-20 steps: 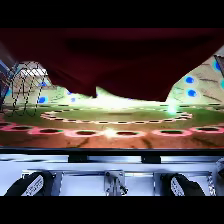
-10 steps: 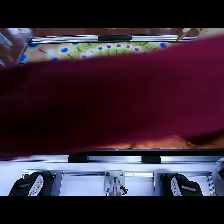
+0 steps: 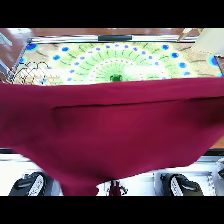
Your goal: Fold the shirts.
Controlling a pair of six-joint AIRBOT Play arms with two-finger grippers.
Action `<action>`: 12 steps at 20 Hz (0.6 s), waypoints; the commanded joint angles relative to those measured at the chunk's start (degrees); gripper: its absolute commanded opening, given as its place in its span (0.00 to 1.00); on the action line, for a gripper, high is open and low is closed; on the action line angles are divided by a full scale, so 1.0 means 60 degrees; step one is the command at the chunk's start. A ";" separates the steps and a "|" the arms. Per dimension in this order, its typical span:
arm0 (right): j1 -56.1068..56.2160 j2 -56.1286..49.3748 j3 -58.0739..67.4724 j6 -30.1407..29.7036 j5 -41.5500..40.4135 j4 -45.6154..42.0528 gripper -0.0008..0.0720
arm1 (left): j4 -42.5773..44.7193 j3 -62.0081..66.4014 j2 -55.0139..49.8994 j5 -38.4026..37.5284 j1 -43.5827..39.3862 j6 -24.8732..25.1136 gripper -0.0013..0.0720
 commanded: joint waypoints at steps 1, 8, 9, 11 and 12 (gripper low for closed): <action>0.0015 -0.1060 -0.1126 0.0597 -0.1745 -0.0011 0.12 | -0.0131 -0.2710 -0.0280 -0.0477 0.0000 0.0117 0.06; 0.0015 -0.4317 -0.5249 0.0656 0.2841 0.0277 0.12 | -0.0736 -0.5231 -0.3697 0.3938 -0.0426 0.0364 0.06; 0.0015 -0.5016 -0.5249 0.0648 0.3843 0.0678 0.12 | -0.1009 -0.5176 -0.4306 0.4747 -0.0645 0.0678 0.06; 0.0018 -0.6124 -0.5249 0.0627 0.6014 0.1548 0.12 | -0.1133 -0.4976 -0.5482 0.6561 -0.1126 0.0674 0.06; 0.0018 -0.6550 -0.5249 0.0627 0.7049 0.1927 0.12 | -0.1253 -0.4849 -0.5992 0.7435 -0.1300 0.0543 0.06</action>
